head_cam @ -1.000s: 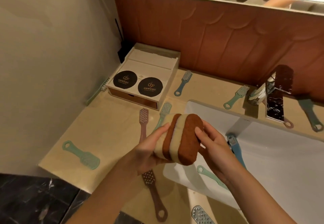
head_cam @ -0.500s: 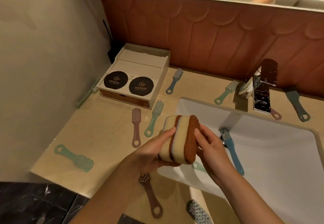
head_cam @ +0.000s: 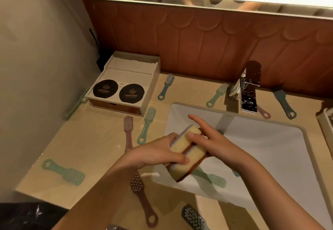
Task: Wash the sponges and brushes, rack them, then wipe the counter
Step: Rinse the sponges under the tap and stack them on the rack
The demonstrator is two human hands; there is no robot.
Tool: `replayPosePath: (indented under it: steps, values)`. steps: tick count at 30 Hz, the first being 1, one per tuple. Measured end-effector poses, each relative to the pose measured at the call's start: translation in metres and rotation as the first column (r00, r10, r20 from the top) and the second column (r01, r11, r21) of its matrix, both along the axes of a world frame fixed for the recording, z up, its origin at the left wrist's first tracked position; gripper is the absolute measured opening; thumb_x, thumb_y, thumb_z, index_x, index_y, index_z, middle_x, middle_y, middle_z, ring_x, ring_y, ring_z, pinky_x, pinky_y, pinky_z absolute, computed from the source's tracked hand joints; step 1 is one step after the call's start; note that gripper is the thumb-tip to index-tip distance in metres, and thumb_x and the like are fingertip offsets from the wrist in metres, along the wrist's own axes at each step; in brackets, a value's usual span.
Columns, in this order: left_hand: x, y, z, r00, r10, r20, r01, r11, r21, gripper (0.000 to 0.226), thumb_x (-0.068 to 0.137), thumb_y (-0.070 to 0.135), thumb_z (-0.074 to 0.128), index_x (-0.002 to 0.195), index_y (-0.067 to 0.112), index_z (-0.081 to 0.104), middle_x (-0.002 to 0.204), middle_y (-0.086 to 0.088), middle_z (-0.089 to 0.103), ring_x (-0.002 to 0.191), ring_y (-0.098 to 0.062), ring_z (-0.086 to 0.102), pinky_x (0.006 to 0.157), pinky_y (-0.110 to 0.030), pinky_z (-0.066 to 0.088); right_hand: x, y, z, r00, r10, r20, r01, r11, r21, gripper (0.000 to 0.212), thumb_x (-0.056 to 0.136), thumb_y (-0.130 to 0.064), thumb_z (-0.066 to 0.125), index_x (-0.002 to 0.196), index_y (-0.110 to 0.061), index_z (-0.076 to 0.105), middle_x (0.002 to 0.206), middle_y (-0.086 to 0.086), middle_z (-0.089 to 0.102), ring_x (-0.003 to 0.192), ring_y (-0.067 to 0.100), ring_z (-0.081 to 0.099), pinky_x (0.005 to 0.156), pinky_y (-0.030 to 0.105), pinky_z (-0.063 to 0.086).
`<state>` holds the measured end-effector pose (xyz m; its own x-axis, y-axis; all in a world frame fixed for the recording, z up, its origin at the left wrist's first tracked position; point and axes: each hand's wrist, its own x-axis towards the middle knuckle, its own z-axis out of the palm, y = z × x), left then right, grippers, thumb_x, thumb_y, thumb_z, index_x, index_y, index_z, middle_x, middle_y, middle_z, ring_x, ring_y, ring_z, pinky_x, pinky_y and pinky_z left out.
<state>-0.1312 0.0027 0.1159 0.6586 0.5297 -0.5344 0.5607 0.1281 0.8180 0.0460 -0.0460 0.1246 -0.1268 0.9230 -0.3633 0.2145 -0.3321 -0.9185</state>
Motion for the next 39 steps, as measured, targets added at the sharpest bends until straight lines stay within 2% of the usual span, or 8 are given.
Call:
replayPosePath:
  steps: [5, 9, 11, 18, 24, 31, 35, 39]
  values:
    - [0.003, 0.004, -0.001, 0.992, 0.109, 0.069, -0.101, 0.989, -0.112, 0.061, 0.072, 0.043, 0.068, 0.125, 0.026, 0.043, 0.116, -0.007, 0.062, 0.102, -0.019, 0.064, 0.087, -0.033, 0.052, 0.002, -0.002, -0.011, 0.997, -0.078, -0.013, 0.079, 0.992, 0.096, 0.024, 0.086, -0.032, 0.060, 0.110, -0.027, 0.057, 0.089, -0.003, 0.060, 0.076, 0.001, 0.060, 0.065, 0.019, 0.052]
    - [0.007, 0.003, -0.005, 0.854, 0.456, 0.250, -0.357, 0.864, -0.355, 0.056, 0.078, 0.044, 0.053, 0.130, 0.025, 0.041, 0.122, -0.008, 0.053, 0.110, -0.021, 0.057, 0.091, -0.044, 0.051, 0.009, -0.004, -0.024, 0.923, -0.360, -0.136, 0.362, 0.932, -0.006, 0.019, 0.087, -0.036, 0.059, 0.102, -0.024, 0.058, 0.093, 0.006, 0.063, 0.092, 0.027, 0.064, 0.082, 0.052, 0.055]
    - [0.019, -0.005, -0.007, 0.824, 0.487, 0.290, -0.378, 0.853, -0.361, 0.058, 0.078, 0.046, 0.049, 0.133, 0.035, 0.035, 0.125, -0.002, 0.052, 0.113, -0.020, 0.055, 0.091, -0.044, 0.050, 0.006, -0.004, -0.027, 0.884, -0.444, -0.144, 0.448, 0.894, -0.005, 0.019, 0.087, -0.035, 0.059, 0.103, -0.024, 0.057, 0.095, 0.007, 0.062, 0.094, 0.029, 0.064, 0.083, 0.055, 0.053]
    - [0.066, -0.017, -0.014, 0.749, 0.598, 0.285, -0.639, 0.766, 0.073, 0.025, 0.083, 0.058, 0.050, 0.105, 0.047, 0.044, 0.096, 0.008, 0.059, 0.084, -0.019, 0.065, 0.070, -0.044, 0.058, -0.010, -0.010, -0.028, 0.828, -0.552, -0.102, 0.559, 0.827, 0.059, 0.019, 0.092, -0.036, 0.051, 0.104, -0.022, 0.053, 0.096, 0.008, 0.063, 0.088, 0.028, 0.066, 0.072, 0.047, 0.057]
    - [0.092, -0.012, -0.008, 0.808, 0.531, 0.257, -0.588, 0.696, 0.412, 0.021, 0.093, 0.041, 0.046, 0.084, 0.024, 0.053, 0.077, 0.004, 0.062, 0.079, -0.020, 0.061, 0.071, -0.035, 0.049, 0.001, -0.001, -0.019, 0.810, -0.586, -0.016, 0.580, 0.797, 0.170, 0.029, 0.093, -0.040, 0.047, 0.084, -0.014, 0.057, 0.074, 0.002, 0.061, 0.071, 0.018, 0.060, 0.064, 0.034, 0.049]
    - [0.118, -0.018, -0.008, 0.901, 0.372, 0.221, -0.433, 0.753, 0.495, 0.032, 0.094, 0.023, 0.042, 0.062, 0.024, 0.044, 0.066, 0.000, 0.055, 0.068, -0.020, 0.055, 0.060, -0.027, 0.037, 0.017, -0.003, -0.030, 0.739, -0.673, -0.031, 0.673, 0.736, 0.077, 0.042, 0.097, -0.027, 0.043, 0.061, -0.012, 0.058, 0.058, 0.005, 0.056, 0.060, 0.023, 0.053, 0.058, 0.032, 0.040]
    - [0.132, -0.023, -0.011, 0.942, 0.281, 0.182, -0.335, 0.786, 0.519, 0.023, 0.086, 0.030, 0.036, 0.069, 0.020, 0.047, 0.069, -0.005, 0.056, 0.071, -0.025, 0.056, 0.062, -0.029, 0.040, 0.033, -0.009, -0.039, 0.725, -0.688, 0.013, 0.687, 0.725, 0.047, 0.040, 0.095, -0.020, 0.043, 0.064, -0.002, 0.061, 0.059, 0.009, 0.056, 0.060, 0.022, 0.050, 0.060, 0.030, 0.036]
    - [0.147, -0.029, -0.011, 0.973, 0.190, 0.134, -0.232, 0.743, 0.628, 0.041, 0.081, 0.033, 0.027, 0.080, 0.006, 0.058, 0.079, -0.017, 0.065, 0.077, -0.032, 0.059, 0.068, -0.040, 0.047, 0.050, -0.017, -0.041, 0.701, -0.713, 0.025, 0.713, 0.701, 0.013, 0.043, 0.092, -0.013, 0.043, 0.050, -0.013, 0.048, 0.053, 0.004, 0.050, 0.056, 0.020, 0.044, 0.058, 0.028, 0.031]
